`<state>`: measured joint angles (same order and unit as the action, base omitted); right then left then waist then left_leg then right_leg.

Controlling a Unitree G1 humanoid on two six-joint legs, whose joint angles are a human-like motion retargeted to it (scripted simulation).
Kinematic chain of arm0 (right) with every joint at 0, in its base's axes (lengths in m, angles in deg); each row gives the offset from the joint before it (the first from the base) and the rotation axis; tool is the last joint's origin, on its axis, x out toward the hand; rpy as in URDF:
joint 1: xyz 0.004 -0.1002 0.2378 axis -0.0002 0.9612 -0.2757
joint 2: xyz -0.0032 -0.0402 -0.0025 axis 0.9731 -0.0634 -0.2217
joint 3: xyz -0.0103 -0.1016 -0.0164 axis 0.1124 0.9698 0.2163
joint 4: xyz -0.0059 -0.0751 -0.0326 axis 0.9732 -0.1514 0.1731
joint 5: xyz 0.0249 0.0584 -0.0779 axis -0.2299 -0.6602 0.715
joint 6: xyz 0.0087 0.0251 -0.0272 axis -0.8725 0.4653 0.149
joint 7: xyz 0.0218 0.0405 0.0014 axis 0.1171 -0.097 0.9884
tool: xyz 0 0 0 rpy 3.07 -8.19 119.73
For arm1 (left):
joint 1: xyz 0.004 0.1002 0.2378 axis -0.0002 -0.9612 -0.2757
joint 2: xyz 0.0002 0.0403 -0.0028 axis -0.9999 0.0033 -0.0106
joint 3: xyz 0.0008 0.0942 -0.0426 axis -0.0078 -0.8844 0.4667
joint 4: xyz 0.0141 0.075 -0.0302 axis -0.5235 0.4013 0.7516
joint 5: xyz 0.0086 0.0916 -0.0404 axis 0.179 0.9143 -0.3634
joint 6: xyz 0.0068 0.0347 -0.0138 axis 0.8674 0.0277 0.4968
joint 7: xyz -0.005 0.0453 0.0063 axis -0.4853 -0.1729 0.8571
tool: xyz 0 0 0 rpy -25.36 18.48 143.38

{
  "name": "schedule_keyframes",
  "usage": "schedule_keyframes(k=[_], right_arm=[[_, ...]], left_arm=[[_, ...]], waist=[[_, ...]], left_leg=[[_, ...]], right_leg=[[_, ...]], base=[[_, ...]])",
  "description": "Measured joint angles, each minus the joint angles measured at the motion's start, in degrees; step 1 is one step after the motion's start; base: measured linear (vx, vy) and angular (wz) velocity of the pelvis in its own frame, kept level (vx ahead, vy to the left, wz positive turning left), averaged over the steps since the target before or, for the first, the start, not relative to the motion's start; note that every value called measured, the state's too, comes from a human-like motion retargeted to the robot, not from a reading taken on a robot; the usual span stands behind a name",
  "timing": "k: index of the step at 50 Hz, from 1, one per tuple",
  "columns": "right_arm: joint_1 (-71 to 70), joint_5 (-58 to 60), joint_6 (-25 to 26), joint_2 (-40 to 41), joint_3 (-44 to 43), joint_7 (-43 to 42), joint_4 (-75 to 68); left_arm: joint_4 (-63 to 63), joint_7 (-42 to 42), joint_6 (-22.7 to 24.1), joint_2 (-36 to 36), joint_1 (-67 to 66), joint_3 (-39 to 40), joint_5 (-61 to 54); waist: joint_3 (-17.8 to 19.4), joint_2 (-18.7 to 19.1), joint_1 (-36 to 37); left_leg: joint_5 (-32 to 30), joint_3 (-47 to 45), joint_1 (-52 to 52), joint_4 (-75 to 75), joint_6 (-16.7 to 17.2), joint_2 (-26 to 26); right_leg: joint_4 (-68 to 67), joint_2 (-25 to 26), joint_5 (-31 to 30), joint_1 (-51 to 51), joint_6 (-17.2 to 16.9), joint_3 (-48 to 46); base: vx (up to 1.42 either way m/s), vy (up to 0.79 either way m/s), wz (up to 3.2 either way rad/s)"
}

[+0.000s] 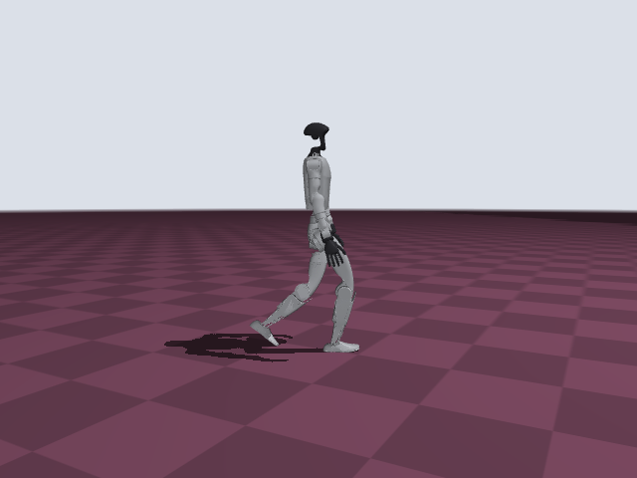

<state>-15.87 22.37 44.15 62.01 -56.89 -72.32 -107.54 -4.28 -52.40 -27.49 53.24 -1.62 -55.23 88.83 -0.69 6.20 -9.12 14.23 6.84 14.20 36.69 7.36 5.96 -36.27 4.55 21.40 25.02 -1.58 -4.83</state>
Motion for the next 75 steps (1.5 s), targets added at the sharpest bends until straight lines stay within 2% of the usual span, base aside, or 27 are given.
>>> schedule_keyframes(k=[2, 4, 6, 9, 11, 13, 15, 17, 24, 28, 35, 37, 40, 43, 45, 46, 50, 52, 53, 55, 57, 61, 65, 68, 75], right_arm=[[0.2, 0.3, -0.2, -0.3, 0.2, -0.5, 0.5], [0.4, 0.5, -0.4, -0.4, 0.5, -1.3, 1.2], [-0.1, 0.6, -0.6, -0.6, 0.8, -2.2, 1.7], [-1.6, 1.0, -0.6, -0.8, 1.6, -3.5, 2.4], [-3.8, 1.5, -0.3, -0.6, 2.1, -4.2, 2.6], [-5.2, 2.1, -0.2, -0.1, 3.0, -4.7, 3.1], [-7.4, 2.6, 0.0, 0.5, 3.7, -4.9, 3.9], [-8.4, 3.0, -0.1, 1.3, 4.7, -5.0, 4.8], [-12.1, 4.8, -0.9, 4.2, 8.7, -5.3, 6.8], [-12.8, 5.7, -1.0, 5.1, 10.0, -5.7, 7.1], [-11.6, 4.6, -1.0, 6.1, 9.7, -6.9, 5.7], [-12.3, 4.0, -1.1, 6.2, 8.6, -7.1, 4.4], [-11.1, 3.8, -0.9, 5.7, 8.2, -7.7, 3.8], [-10.6, 3.8, -0.9, 5.1, 7.9, -8.0, 3.8], [-10.6, 4.0, -1.0, 4.8, 7.7, -8.3, 4.1], [-10.6, 4.3, -1.1, 4.6, 7.7, -8.6, 4.5], [-10.6, 5.6, -1.9, 4.4, 8.2, -9.7, 6.3], [-10.4, 6.2, -2.4, 4.4, 8.8, -10.0, 7.6], [-10.6, 6.6, -2.5, 4.4, 9.1, -10.0, 8.3], [-9.7, 7.1, -2.7, 4.6, 9.8, -10.2, 9.0], [-9.0, 7.4, -2.8, 5.0, 10.5, -10.2, 9.3], [-7.7, 7.7, -2.7, 5.9, 11.3, -10.2, 8.2], [-6.5, 7.9, -2.7, 6.7, 11.3, -10.5, 6.6], [-5.2, 8.2, -2.7, 6.9, 11.1, -11.1, 6.0], [-3.5, 8.9, -3.5, 7.2, 10.0, -12.2, 4.6]], left_arm=[[0.0, 0.0, -0.3, -0.4, -0.7, 0.0, 0.2], [-0.5, 0.6, -0.3, -1.0, -1.1, -0.2, 0.1], [-1.5, 1.7, -0.4, -1.8, -0.7, -0.4, -0.5], [-3.4, 3.9, -0.5, -3.3, 0.5, -0.1, -1.8], [-5.1, 5.6, -0.8, -4.4, 1.9, 0.8, -2.8], [-6.3, 7.1, -0.7, -4.9, 2.3, 1.8, -3.6], [-7.3, 8.3, -0.7, -5.4, 3.1, 3.1, -4.4], [-7.5, 9.0, -0.4, -5.3, 2.9, 3.8, -4.9], [-5.6, 9.7, 0.3, -4.9, 2.9, 4.4, -4.5], [-4.7, 9.9, 0.0, -4.7, 2.1, 4.5, -3.9], [-3.7, 10.2, -0.4, -4.8, 0.4, 5.1, -4.7], [-3.7, 9.7, -0.4, -6.0, 1.1, 4.9, -5.5], [-4.3, 10.1, -0.1, -5.9, 0.5, 4.5, -5.4], [-5.3, 10.3, 0.3, -6.0, 0.7, 3.5, -4.1], [-6.1, 10.6, 0.6, -6.1, 1.2, 2.4, -2.6], [-6.4, 10.8, 0.7, -6.3, 1.7, 1.8, -1.6], [-7.6, 11.9, 1.1, -6.9, 3.8, -0.9, 2.2], [-8.0, 12.3, 1.2, -7.3, 5.1, -1.8, 4.1], [-8.1, 12.3, 1.2, -7.5, 6.2, -1.9, 5.1], [-8.3, 12.5, 1.3, -7.5, 6.8, -3.1, 6.4], [-8.3, 12.7, 1.3, -7.9, 7.7, -3.8, 7.9], [-7.7, 13.2, 1.8, -7.8, 8.3, -5.2, 11.1], [-6.9, 13.4, 2.6, -7.5, 7.8, -6.4, 14.7], [-6.5, 13.4, 2.9, -7.0, 6.4, -7.8, 17.1], [-5.1, 13.6, 3.2, -5.8, 3.3, -9.9, 23.0]], waist=[[-0.4, 3.1, 0.0], [-0.8, 4.6, 0.9], [-1.2, 5.2, 2.0], [-1.4, 4.9, 4.2], [-1.4, 3.5, 5.6], [-1.2, 2.7, 7.3], [-0.7, 0.2, 8.3], [-0.5, -0.5, 9.6], [-1.5, -5.9, 10.7], [-2.7, -7.1, 11.4], [-5.8, -10.9, 12.1], [-5.5, -15.9, 12.5], [-6.7, -18.5, 11.2], [-7.2, -20.8, 9.7], [-7.0, -21.9, 8.4], [-6.8, -22.1, 7.7], [-5.4, -21.7, 4.5], [-4.2, -20.5, 2.9], [-2.8, -18.7, 2.5], [-1.9, -18.5, 1.1], [-0.8, -17.2, -0.3], [1.2, -14.7, -2.0], [1.6, -12.2, -2.6], [1.7, -12.4, -2.7], [0.8, -10.5, -2.5]], left_leg=[[-3.1, -1.8, -6.4, 13.4, 2.6, -5.4], [-4.7, -5.1, -11.4, 23.4, 2.2, -10.7], [-1.9, -8.6, -17.1, 32.5, -1.3, -17.0], [7.2, -12.1, -25.7, 41.6, -8.2, -24.4], [12.7, -13.4, -31.6, 43.3, -11.5, -25.7], [17.3, -14.4, -36.5, 42.2, -13.2, -26.2], [19.6, -16.1, -40.5, 37.1, -13.8, -23.3], [20.2, -16.9, -43.7, 30.6, -12.6, -21.6], [12.4, -16.9, -48.4, -3.6, -6.8, -8.4], [10.5, -15.2, -49.7, -10.8, -6.1, -5.7], [5.5, -16.0, -50.3, -5.3, -8.1, -2.5], [0.3, -18.9, -43.2, -15.8, -9.4, 2.8], [0.7, -19.3, -40.8, -16.9, -10.5, 7.0], [-0.1, -19.1, -35.3, -22.7, -11.3, 11.4], [-0.5, -18.5, -30.9, -26.9, -11.8, 14.0], [-0.7, -18.0, -28.6, -28.9, -11.8, 14.9], [-0.6, -15.4, -19.6, -35.8, -11.4, 16.7], [-0.2, -13.9, -15.2, -38.3, -10.6, 16.1], [0.4, -13.3, -12.6, -39.5, -10.0, 14.3], [1.1, -12.1, -9.4, -40.2, -9.4, 14.4], [2.9, -10.9, -7.0, -39.8, -8.7, 13.0], [5.8, -9.5, -3.0, -39.3, -7.6, 10.1], [8.1, -9.0, -1.2, -39.0, -6.7, 7.6], [8.9, -8.3, 0.6, -39.4, -6.6, 8.2], [9.4, -9.0, 4.2, -39.1, -6.0, 6.5]], right_leg=[[3.4, 3.1, -0.2, -3.0, 2.0, -2.3], [4.1, 4.8, 1.1, -4.9, 3.4, -3.4], [5.8, 6.1, 2.2, -7.4, 4.4, -4.5], [9.0, 7.5, 3.5, -11.4, 4.9, -5.4], [13.3, 7.6, 3.6, -14.8, 5.0, -5.4], [14.9, 8.1, 4.6, -17.4, 5.0, -5.4], [17.4, 6.7, 5.8, -20.4, 4.9, -5.2], [17.9, 6.6, 7.6, -22.4, 5.0, -5.0], [20.8, 2.6, 11.7, -27.5, 5.1, -5.3], [16.6, 2.0, 15.2, -27.6, 5.5, -5.4], [3.4, -3.5, 17.8, -25.8, 3.8, -6.2], [-3.7, -9.4, 16.6, -24.4, 1.2, -4.1], [-13.6, -14.4, 8.6, -21.8, -2.8, -3.5], [-26.5, -21.7, 0.1, -17.6, -4.3, -3.5], [-34.6, -26.6, -2.6, -14.4, -3.5, -3.2], [-37.7, -28.8, -1.9, -12.8, -2.3, -3.1], [-43.8, -34.4, 5.2, -6.5, 2.6, -3.4], [-42.3, -34.3, 9.0, -3.9, 4.2, -4.3], [-40.1, -32.3, 10.2, -3.6, 5.0, -5.7], [-36.7, -32.2, 12.3, -1.0, 5.0, -6.3], [-31.5, -29.8, 12.6, 0.8, 4.2, -7.6], [-19.1, -23.9, 9.8, 3.8, 0.5, -9.5], [-4.4, -17.7, 6.1, 6.0, -3.6, -11.3], [-0.3, -16.7, 6.0, 9.0, -5.9, -10.5], [4.7, -13.7, 1.1, 9.3, -6.7, -9.6]], base=[[0.54, -0.11, 0.69], [0.52, -0.12, 0.56], [0.50, -0.14, 0.58], [0.48, -0.14, 0.48], [0.48, -0.12, 0.43], [0.48, -0.10, 0.28], [0.50, -0.09, 0.26], [0.49, -0.08, 0.19], [0.47, -0.03, 0.26], [0.45, 0.04, 0.17], [0.51, 0.06, 0.20], [0.54, 0.06, 0.29], [0.50, 0.06, 0.46], [0.47, 0.05, 0.31], [0.45, 0.06, 0.25], [0.44, 0.06, 0.20], [0.42, 0.05, 0.22], [0.41, 0.03, 0.18], [0.40, 0.03, 0.13], [0.38, 0.02, 0.36], [0.39, 0.02, 0.40], [0.38, 0.01, 0.32], [0.38, -0.01, 0.17], [0.38, -0.02, 0.14], [0.45, -0.05, 0.23]])
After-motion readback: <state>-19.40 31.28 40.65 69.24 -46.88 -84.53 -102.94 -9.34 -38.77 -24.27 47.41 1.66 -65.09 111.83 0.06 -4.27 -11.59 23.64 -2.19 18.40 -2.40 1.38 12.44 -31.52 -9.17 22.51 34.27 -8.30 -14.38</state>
